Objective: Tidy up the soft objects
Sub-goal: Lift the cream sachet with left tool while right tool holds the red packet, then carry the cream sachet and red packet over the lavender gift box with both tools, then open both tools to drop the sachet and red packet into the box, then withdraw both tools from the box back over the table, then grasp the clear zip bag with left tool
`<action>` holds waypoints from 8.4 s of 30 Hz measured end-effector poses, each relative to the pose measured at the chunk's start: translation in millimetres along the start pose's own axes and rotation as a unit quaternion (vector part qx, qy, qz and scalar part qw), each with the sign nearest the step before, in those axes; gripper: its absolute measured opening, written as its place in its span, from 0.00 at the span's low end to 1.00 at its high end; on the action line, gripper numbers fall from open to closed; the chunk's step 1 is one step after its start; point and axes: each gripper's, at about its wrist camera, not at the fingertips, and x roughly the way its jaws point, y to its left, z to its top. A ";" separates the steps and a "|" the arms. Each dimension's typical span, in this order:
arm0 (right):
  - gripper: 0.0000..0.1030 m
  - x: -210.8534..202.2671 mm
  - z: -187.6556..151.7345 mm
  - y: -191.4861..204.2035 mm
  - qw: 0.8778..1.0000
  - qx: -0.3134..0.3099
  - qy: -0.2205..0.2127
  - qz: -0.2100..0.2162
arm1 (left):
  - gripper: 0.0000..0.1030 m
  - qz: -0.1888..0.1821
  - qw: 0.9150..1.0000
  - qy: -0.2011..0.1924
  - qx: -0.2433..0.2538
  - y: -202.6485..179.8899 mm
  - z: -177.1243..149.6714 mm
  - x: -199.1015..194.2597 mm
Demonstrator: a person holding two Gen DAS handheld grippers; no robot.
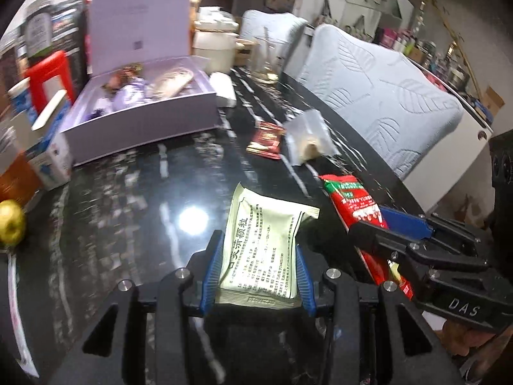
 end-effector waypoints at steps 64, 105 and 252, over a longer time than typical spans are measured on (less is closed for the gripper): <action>0.42 61.3 227.6 136.2 0.964 -0.179 -0.169 0.096 | 0.40 0.119 0.962 -0.244 -0.039 156.4 197.5 -57.4; 0.42 230.4 272.2 92.4 0.989 -0.139 -0.045 0.025 | 0.40 0.161 0.982 -0.050 -0.086 210.0 225.9 121.7; 0.88 -36.8 57.5 -123.4 0.988 0.046 -0.076 -0.122 | 0.95 -0.028 0.998 0.041 0.050 -77.2 116.8 115.6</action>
